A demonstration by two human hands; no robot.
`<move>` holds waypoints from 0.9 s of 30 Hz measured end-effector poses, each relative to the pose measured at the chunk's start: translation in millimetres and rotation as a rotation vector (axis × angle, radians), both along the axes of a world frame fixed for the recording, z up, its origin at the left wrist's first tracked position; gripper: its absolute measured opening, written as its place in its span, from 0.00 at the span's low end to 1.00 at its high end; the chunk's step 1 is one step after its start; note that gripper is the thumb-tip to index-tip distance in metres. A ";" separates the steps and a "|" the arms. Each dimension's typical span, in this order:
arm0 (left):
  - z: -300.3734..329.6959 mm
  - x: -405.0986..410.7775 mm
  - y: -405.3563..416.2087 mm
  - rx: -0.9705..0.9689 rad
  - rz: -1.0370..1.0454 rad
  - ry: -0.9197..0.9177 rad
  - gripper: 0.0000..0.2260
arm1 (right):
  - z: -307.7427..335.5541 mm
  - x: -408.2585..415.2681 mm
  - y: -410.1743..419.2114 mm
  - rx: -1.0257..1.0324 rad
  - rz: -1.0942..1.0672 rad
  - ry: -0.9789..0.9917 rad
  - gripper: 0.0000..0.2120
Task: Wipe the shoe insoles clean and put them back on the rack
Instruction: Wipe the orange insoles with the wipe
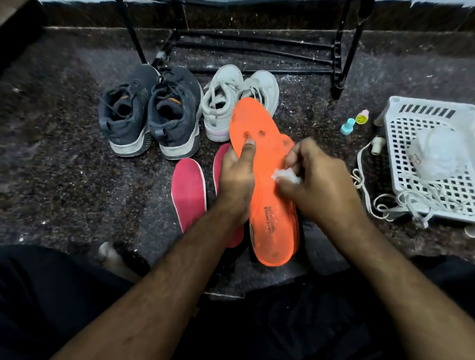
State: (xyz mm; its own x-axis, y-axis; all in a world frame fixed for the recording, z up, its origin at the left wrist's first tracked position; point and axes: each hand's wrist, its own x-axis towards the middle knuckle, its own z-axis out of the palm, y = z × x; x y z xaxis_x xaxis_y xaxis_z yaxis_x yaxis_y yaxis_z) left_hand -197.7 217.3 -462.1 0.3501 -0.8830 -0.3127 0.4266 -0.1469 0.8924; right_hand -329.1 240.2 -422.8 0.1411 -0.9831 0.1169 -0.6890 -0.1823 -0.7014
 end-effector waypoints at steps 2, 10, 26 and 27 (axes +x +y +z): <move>-3.1 2.0 -2.3 -0.014 0.008 0.008 0.09 | -3.0 7.3 11.5 0.032 0.056 -0.004 0.15; 3.2 0.2 1.7 -0.027 -0.076 0.027 0.16 | -6.9 -3.6 -9.1 0.029 -0.107 -0.115 0.12; 2.3 -6.8 8.5 0.078 -0.372 0.161 0.12 | -5.3 -20.9 -20.7 -0.114 -0.184 -0.170 0.11; 2.4 -7.9 9.5 0.087 -0.395 0.146 0.14 | -4.3 -23.0 -23.9 -0.124 -0.200 -0.181 0.11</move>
